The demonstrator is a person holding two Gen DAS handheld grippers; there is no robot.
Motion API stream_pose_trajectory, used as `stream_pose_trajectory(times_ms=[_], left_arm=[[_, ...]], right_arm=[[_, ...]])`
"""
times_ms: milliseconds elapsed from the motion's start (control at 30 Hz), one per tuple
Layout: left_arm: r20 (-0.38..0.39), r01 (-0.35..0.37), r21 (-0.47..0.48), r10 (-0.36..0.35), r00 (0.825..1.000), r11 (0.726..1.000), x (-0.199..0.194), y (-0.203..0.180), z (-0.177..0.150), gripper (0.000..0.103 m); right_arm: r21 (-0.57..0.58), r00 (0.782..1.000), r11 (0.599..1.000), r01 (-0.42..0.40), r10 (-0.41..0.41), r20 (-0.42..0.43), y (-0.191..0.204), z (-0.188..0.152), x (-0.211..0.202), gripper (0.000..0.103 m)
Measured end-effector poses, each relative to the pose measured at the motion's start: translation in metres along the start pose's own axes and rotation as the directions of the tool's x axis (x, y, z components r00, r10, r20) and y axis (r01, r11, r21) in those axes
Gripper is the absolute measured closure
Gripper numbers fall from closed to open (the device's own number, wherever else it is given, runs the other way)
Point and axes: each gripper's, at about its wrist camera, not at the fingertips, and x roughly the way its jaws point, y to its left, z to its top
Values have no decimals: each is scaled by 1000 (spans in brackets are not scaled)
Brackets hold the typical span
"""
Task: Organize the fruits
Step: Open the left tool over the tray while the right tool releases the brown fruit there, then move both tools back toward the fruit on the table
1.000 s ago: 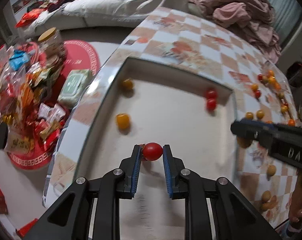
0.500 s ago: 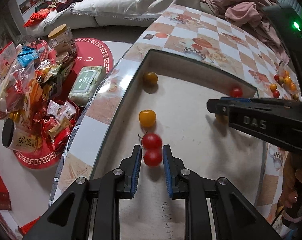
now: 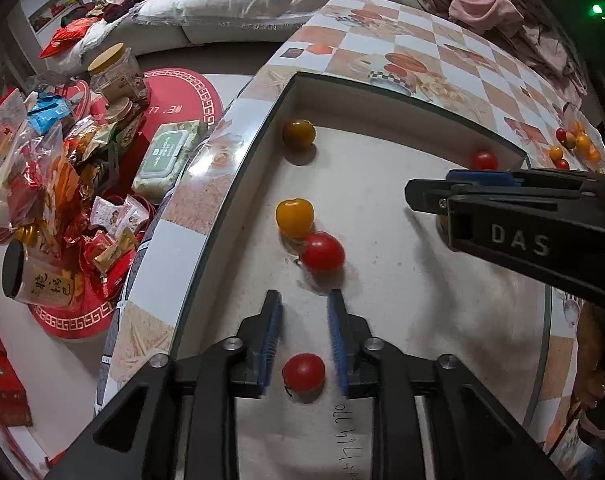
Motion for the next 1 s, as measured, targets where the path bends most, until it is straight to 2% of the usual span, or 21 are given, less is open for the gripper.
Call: stream_pose_trajectory(times_ms=[33,100,167,400,633,1000], left_arm=[[5,-1,-4,1,1000,1000,-1,1,0,30],[51,-8,-14,8,999,1000,-9,2,0,29],[36,7,-6,-7,999,1000,-9,1,1,29],[13,7,29,-7,1000,1000,-18,-13,7,28],[20,23,128,-26,999,991,-32,-53,14,28],[32,90,261,-102,994,961,-45,-134,27,28]], right_arm=[[2,1000,1000,-3,3,1,0,0,0,58],[9,1000,1000,-15,15,6,-3,0,-4,55],[18,1000,999,-26,26,13,-4,0,-9,52],[78,996,995,-65,60,66,-17,-1,-39,21],[182,995,982,-56,40,92,-51,-24,-71,21],[384,996,921,61,-80,34,-138,-111,-108,21]])
